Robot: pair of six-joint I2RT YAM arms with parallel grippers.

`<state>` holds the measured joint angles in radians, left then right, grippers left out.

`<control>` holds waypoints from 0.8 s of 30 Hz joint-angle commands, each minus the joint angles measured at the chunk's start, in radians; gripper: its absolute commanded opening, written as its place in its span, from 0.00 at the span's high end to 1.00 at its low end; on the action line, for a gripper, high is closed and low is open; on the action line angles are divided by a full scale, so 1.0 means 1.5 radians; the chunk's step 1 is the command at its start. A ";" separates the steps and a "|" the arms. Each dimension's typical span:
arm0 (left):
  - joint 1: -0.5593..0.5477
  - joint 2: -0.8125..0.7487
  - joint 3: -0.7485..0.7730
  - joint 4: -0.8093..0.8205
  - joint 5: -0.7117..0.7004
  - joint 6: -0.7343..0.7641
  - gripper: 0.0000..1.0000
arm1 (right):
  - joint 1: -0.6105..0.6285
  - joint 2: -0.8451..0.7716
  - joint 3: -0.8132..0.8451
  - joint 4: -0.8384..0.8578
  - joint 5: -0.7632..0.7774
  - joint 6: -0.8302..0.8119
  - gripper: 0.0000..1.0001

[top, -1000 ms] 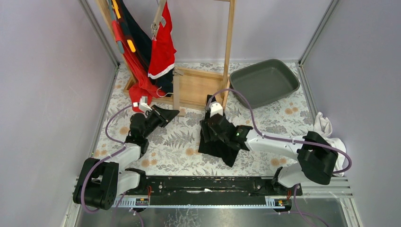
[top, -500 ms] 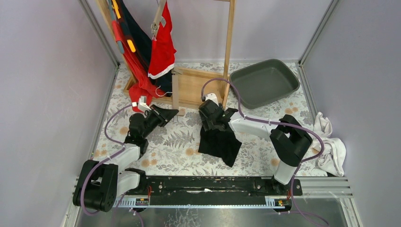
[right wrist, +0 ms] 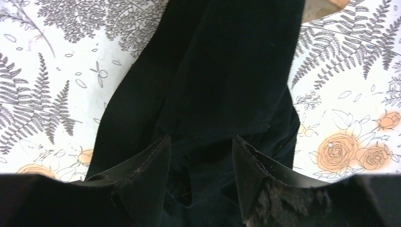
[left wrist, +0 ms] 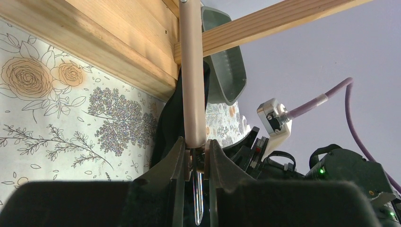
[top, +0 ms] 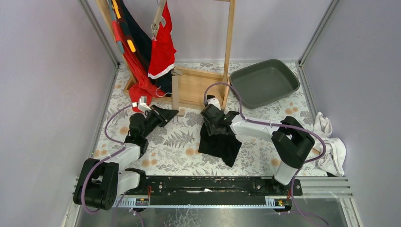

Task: Clip the underwear to the hanger
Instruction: Adjust the underwear at the center of the board.

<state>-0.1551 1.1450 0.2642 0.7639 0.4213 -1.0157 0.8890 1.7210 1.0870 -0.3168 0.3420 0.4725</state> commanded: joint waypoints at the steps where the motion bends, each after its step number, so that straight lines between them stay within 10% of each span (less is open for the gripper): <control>1: 0.006 -0.001 0.002 0.047 0.006 0.010 1.00 | 0.023 -0.003 0.007 0.007 -0.005 0.012 0.42; 15: 0.008 -0.001 -0.002 0.047 0.004 0.011 1.00 | 0.041 0.057 0.026 0.005 -0.023 0.031 0.43; 24: 0.009 0.003 -0.003 0.051 0.007 0.011 1.00 | 0.041 -0.004 0.003 0.011 0.062 0.034 0.86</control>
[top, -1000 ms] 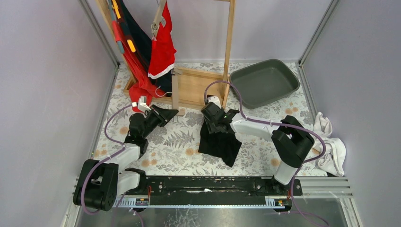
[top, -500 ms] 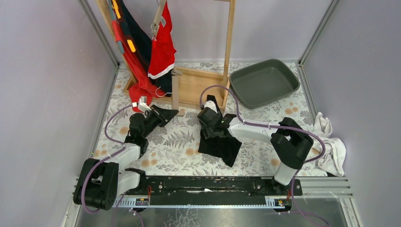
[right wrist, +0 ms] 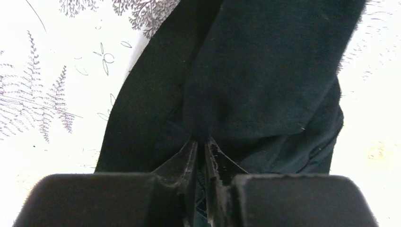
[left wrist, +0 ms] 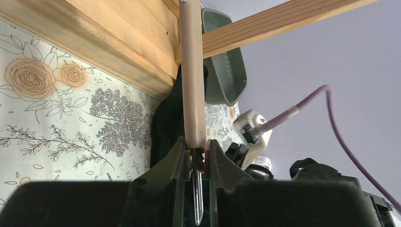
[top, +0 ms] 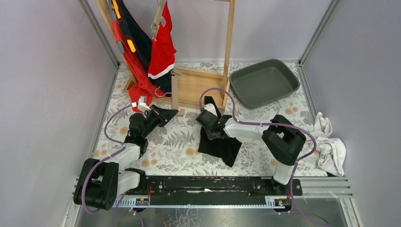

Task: Clip the underwear to the hanger
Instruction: Adjust the underwear at the center of the board.

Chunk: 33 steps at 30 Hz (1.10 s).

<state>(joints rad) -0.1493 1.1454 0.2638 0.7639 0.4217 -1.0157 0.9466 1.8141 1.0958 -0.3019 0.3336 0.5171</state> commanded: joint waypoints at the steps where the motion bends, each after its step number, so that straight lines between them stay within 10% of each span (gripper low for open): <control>1: 0.005 0.005 -0.003 0.053 0.007 0.010 1.00 | 0.002 -0.082 -0.003 -0.002 0.080 0.001 0.88; 11: 0.005 0.006 -0.005 0.060 0.009 0.005 1.00 | -0.030 -0.193 0.001 -0.043 0.164 -0.046 0.92; 25: 0.006 0.004 -0.004 0.058 0.008 0.004 1.00 | -0.282 -0.189 0.004 -0.003 0.196 -0.140 0.91; 30: 0.006 0.014 -0.003 0.066 0.011 0.002 1.00 | -0.294 -0.195 0.014 0.014 0.162 -0.148 0.35; 33: 0.006 0.020 -0.003 0.071 0.011 0.002 1.00 | -0.294 -0.224 0.005 0.030 0.135 -0.149 0.30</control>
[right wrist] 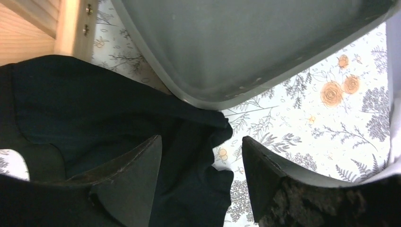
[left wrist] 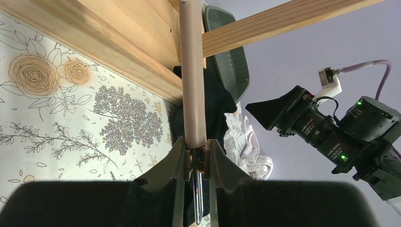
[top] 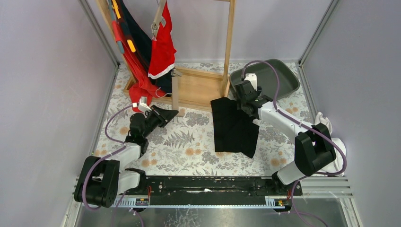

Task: Clip the underwear to the hanger
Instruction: Adjust the underwear at the center of the board.

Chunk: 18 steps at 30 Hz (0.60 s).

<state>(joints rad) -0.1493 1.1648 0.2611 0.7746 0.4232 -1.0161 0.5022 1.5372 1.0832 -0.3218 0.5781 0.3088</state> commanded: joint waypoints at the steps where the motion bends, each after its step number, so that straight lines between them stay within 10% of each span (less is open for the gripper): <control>1: 0.006 0.007 -0.001 0.065 0.010 0.002 1.00 | 0.003 -0.051 0.009 0.049 -0.045 -0.014 0.30; 18: 0.007 0.026 -0.001 0.086 0.015 -0.007 1.00 | 0.144 0.009 -0.041 0.100 -0.238 0.010 0.30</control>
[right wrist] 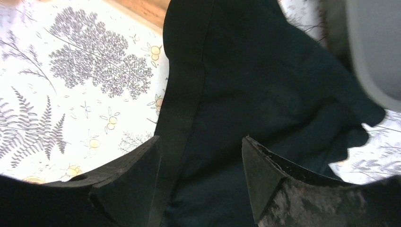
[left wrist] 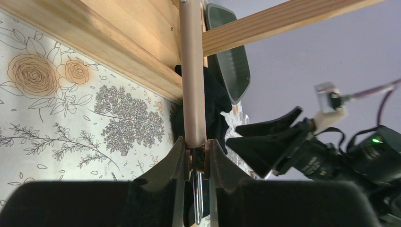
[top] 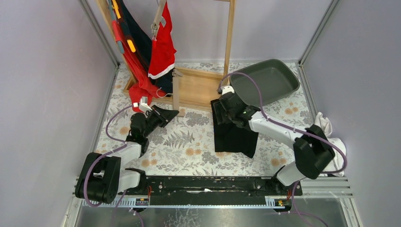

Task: Clip the underwear to the hanger
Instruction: Adjust the underwear at the center of the board.

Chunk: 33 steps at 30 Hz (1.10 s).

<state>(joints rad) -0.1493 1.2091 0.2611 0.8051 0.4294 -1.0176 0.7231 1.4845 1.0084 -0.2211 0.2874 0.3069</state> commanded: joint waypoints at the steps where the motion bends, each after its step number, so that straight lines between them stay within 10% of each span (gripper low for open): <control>1: 0.007 -0.005 -0.001 0.064 0.011 -0.005 1.00 | -0.004 0.059 0.016 0.029 -0.046 0.009 0.29; 22: 0.006 -0.007 -0.007 0.066 0.010 -0.006 1.00 | -0.003 0.247 0.076 0.039 -0.041 0.033 0.29; 33: 0.007 -0.005 -0.006 0.064 0.008 -0.004 1.00 | -0.003 0.279 0.074 0.038 -0.052 0.040 0.91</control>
<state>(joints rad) -0.1493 1.2087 0.2573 0.8150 0.4305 -1.0180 0.7200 1.8774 1.1236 -0.1387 0.2142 0.3668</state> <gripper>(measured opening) 0.144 0.163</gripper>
